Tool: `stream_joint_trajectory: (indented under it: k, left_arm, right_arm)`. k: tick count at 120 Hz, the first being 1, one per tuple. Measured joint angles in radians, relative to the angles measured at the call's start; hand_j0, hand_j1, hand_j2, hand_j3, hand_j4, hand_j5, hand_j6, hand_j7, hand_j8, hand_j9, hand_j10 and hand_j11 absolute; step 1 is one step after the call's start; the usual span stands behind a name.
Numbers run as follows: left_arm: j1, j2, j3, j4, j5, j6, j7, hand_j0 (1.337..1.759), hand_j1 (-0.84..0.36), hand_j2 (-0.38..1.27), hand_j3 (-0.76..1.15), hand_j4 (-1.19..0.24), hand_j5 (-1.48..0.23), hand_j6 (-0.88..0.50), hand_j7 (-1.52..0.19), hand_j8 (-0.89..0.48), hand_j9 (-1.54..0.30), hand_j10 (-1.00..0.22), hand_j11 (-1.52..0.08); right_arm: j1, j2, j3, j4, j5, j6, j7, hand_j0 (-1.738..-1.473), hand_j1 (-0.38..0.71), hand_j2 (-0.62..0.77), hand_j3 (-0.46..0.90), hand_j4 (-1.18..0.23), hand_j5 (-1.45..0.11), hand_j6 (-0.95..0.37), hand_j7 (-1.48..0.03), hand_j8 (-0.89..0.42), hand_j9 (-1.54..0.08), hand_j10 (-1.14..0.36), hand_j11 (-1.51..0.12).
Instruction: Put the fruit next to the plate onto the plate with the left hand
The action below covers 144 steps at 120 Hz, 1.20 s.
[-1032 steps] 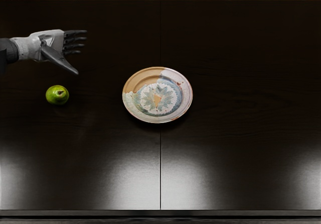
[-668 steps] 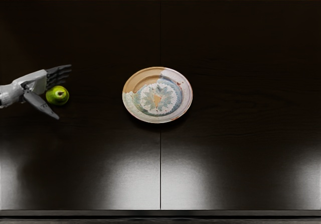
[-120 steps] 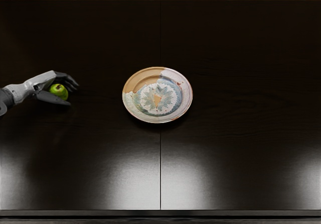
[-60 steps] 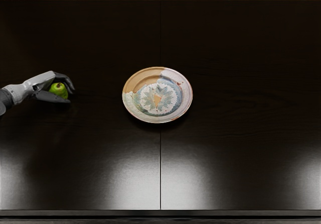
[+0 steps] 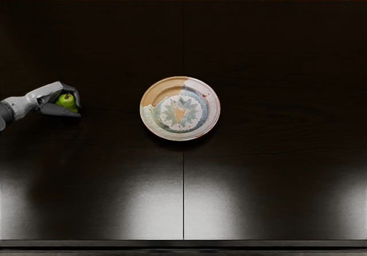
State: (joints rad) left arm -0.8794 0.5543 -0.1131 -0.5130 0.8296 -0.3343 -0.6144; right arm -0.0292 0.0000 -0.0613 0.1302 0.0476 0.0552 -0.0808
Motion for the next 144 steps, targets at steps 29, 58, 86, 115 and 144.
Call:
stream_joint_trajectory:
  k: [29,58,86,115,144]
  left_arm:
    - [-0.003,-0.002,0.004,0.002,-0.001,-0.002,0.001,1.641,-0.45,0.23,0.00,-0.81,-1.20,-0.56,-1.19,-0.29,-1.16,-0.34,-0.69]
    - [-0.045,-0.007,0.020,-0.004,0.003,0.000,0.002,1.643,-0.44,0.15,0.00,-0.79,-1.27,-0.50,-1.22,-0.25,-1.19,-0.31,-1.01]
    - [-0.104,-0.006,0.023,-0.013,-0.054,-0.045,0.002,1.640,-0.45,0.15,0.00,-0.79,-1.28,-0.51,-1.23,-0.25,-1.19,-0.26,-1.15]
    - [-0.152,-0.007,0.019,-0.048,-0.160,-0.228,0.003,1.637,-0.45,0.15,0.00,-0.80,-1.27,-0.51,-1.25,-0.25,-1.20,-0.24,-1.20]
    - [-0.169,-0.006,0.017,-0.129,-0.214,-0.271,0.003,1.635,-0.45,0.14,0.00,-0.81,-1.26,-0.52,-1.25,-0.25,-1.19,-0.25,-1.21]
  right_arm:
    - [0.000,0.000,0.000,0.000,0.000,0.000,0.000,-1.658,-0.32,0.00,0.00,-0.02,-0.03,-0.02,-0.03,-0.02,-0.03,-0.02,-0.03]
    - [0.001,0.000,0.000,0.001,0.001,0.001,0.000,-1.658,-0.32,0.00,0.00,-0.02,-0.03,-0.02,-0.03,-0.02,-0.03,-0.02,-0.03]
    - [-0.001,0.000,0.000,0.005,0.001,0.001,0.000,-1.658,-0.32,0.00,0.00,-0.02,-0.03,-0.02,-0.03,-0.02,-0.03,-0.02,-0.03]
    - [-0.016,0.000,-0.001,0.005,0.001,0.002,-0.002,-1.658,-0.32,0.00,0.00,-0.02,-0.03,-0.02,-0.03,-0.02,-0.03,-0.02,-0.03]
    - [-0.019,0.000,-0.001,0.004,0.001,0.002,-0.003,-1.658,-0.32,0.00,0.00,-0.02,-0.03,-0.02,-0.03,-0.02,-0.03,-0.02,-0.03]
